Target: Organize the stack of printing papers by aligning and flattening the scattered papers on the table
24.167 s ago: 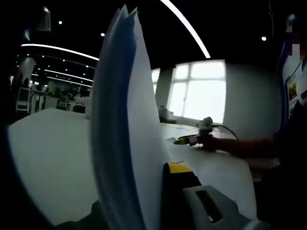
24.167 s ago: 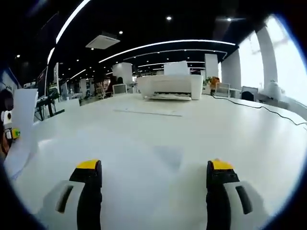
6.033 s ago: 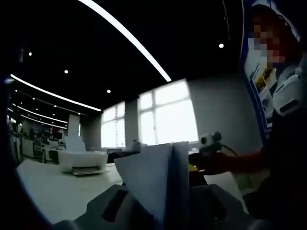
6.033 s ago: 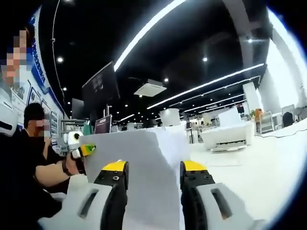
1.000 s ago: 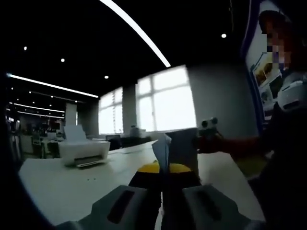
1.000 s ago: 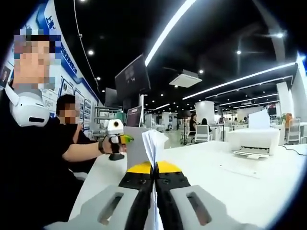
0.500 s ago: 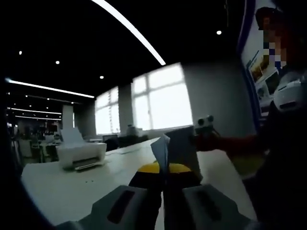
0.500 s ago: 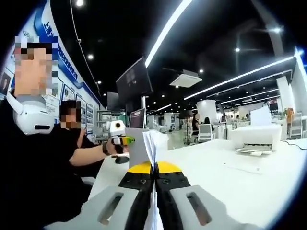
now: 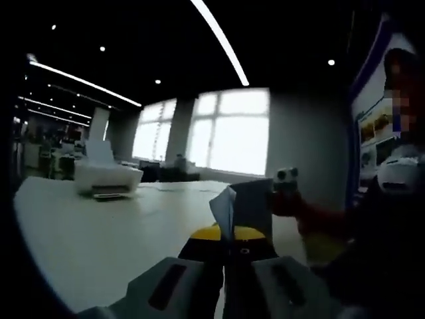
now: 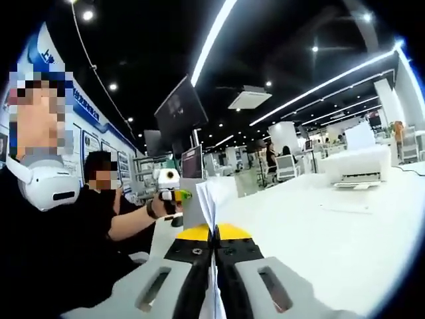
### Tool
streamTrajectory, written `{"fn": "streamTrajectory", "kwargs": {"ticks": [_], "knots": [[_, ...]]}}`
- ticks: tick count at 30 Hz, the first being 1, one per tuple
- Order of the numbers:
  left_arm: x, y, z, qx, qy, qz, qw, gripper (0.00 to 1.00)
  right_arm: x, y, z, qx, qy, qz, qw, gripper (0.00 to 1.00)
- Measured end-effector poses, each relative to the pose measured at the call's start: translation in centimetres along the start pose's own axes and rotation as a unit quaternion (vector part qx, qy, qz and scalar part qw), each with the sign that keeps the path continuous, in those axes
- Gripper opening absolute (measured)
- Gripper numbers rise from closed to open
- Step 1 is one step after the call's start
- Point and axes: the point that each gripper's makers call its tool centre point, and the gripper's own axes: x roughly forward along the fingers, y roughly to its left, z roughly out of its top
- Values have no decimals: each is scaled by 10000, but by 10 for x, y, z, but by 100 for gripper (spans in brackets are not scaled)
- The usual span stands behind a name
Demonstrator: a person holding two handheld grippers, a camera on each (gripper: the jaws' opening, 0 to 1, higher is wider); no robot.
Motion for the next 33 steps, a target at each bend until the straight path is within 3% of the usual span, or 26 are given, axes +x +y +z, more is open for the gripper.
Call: {"fn": "streamTrajectory", "kwargs": {"ticks": [5, 11, 22, 33], "knots": [[0, 6, 0, -558, -135, -2, 9984, 6, 3, -7, 1, 211, -23, -79, 9997, 0], [7, 23, -2, -690, -93, 277, 9972, 6, 15, -23, 8, 428, 29, -373, 9984, 0], [21, 51, -22, -366, 238, 810, 9958, 6, 26, -44, 2, 746, 50, -675, 9949, 0], [35, 51, -57, -254, 601, 1003, 9928, 6, 17, -63, -27, 873, 308, -1159, 9889, 0]]}}
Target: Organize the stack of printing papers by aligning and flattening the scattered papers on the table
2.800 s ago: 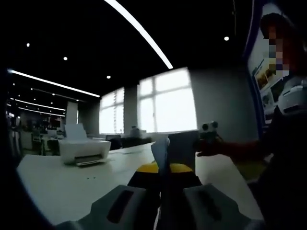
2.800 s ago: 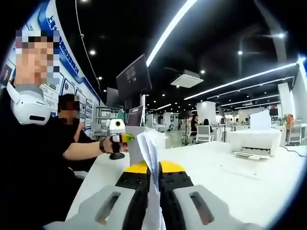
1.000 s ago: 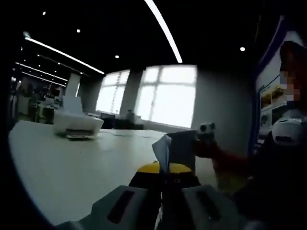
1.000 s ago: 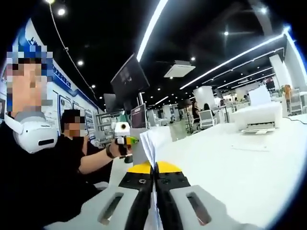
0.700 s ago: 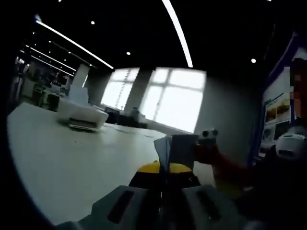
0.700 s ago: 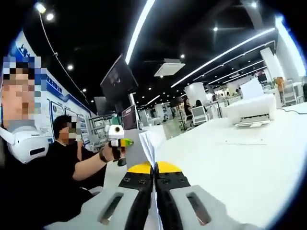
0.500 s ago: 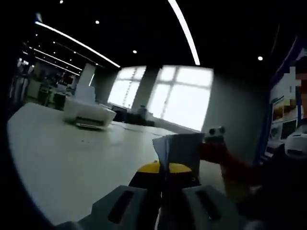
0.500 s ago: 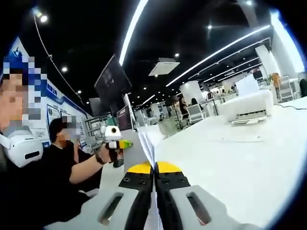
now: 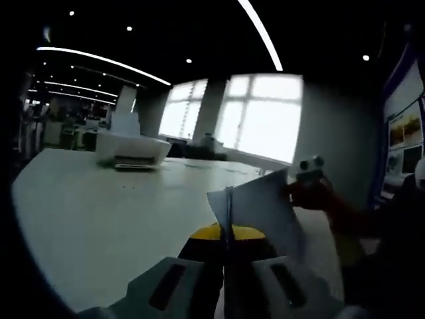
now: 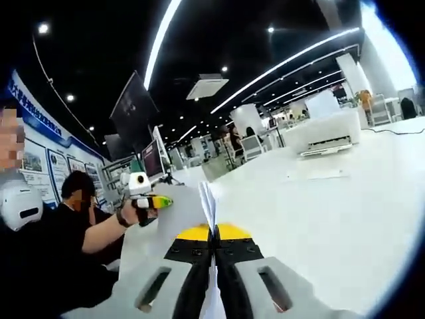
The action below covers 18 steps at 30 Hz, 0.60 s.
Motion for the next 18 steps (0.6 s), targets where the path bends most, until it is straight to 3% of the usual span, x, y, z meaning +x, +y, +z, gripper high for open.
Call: {"fn": "streamTrajectory", "kwargs": {"ticks": [8, 11, 18], "knots": [[11, 11, -26, 202, 312, 356, 9987, 7, 6, -25, -19, -130, 300, -430, 9985, 0], [13, 19, -33, 383, 367, 528, 9972, 7, 8, -28, -22, 16, 264, -352, 9990, 0], [15, 27, -37, 222, 368, 551, 9976, 7, 8, -40, -30, 164, 276, -473, 9984, 0]]}}
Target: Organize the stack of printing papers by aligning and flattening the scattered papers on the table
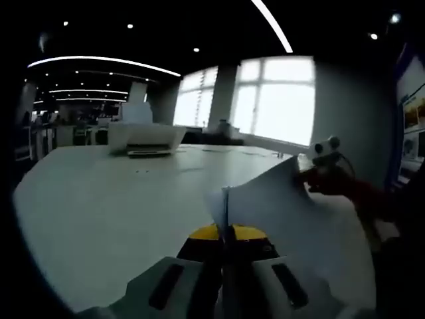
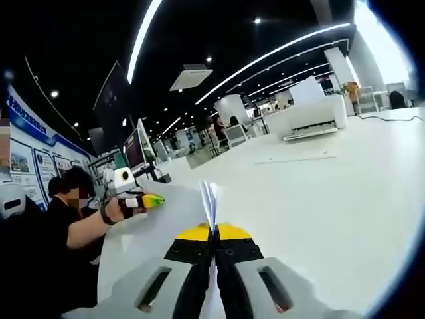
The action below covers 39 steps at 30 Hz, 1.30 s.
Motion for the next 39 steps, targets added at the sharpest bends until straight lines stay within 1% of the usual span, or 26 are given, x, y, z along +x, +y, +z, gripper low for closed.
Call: {"fn": "streamTrajectory", "kwargs": {"ticks": [2, 3, 6, 12, 16, 18, 21, 27, 29, 32, 36, 39], "knots": [[3, 3, -4, 185, 75, 36, 9998, 7, 2, -4, -5, -15, 69, -109, 9999, 0], [5, 2, -6, 276, 88, -7, 9996, 7, 3, -6, -7, -53, 113, -149, 9998, 0], [7, 6, -8, 305, 115, 9, 9995, 7, 4, -11, -13, -154, 198, -308, 9992, 0], [12, 13, -13, 351, 168, 41, 9992, 8, 5, -19, -21, -161, 287, -478, 9983, 0], [15, 16, -19, 458, 300, 77, 9985, 8, 7, -22, -28, -258, 381, -566, 9973, 0], [17, 16, -22, 474, 336, 87, 9983, 8, 8, -25, -32, -397, 448, -644, 9961, 0], [19, 17, -27, 497, 398, 111, 9979, 9, 8, -30, -37, -383, 475, -690, 9957, 0], [20, 19, -30, 513, 431, 163, 9976, 12, 8, -33, -39, -336, 441, -742, 9957, 0], [21, 24, -31, 478, 437, 195, 9977, 13, 8, -34, -40, -368, 443, -769, 9954, 0], [21, 26, -32, 483, 430, 275, 9975, 17, 9, -35, -41, -424, 460, -818, 9947, 0], [22, 32, -34, 570, 418, 418, 9966, 21, 9, -38, -42, -581, 474, -946, 9927, 4], [21, 34, -34, 616, 435, 483, 9960, 24, 8, -44, -41, -636, 476, -1016, 9917, 6]]}}
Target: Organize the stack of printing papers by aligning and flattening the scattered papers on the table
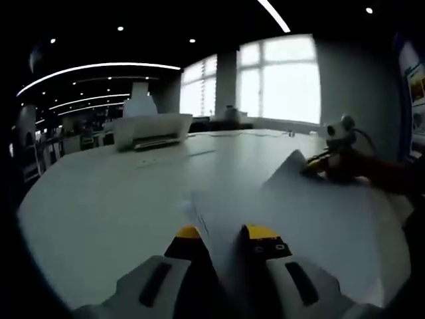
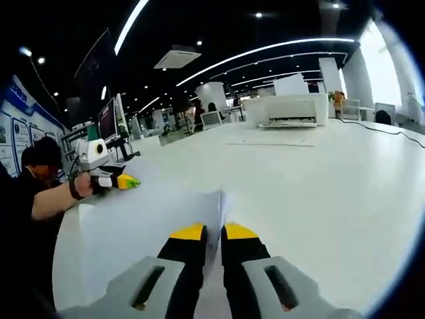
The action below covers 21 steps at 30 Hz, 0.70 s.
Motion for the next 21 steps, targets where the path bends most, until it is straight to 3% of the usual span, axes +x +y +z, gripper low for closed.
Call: {"fn": "streamTrajectory", "kwargs": {"ticks": [11, 21], "knots": [[1, 8, -1, 219, 9, 312, 9993, 33, 2, -15, 1, -106, -6, -155, 9998, 16], [-1, 9, 0, 178, -32, 470, 9987, 44, 3, -20, 1, -141, -17, -292, 9995, 23]]}}
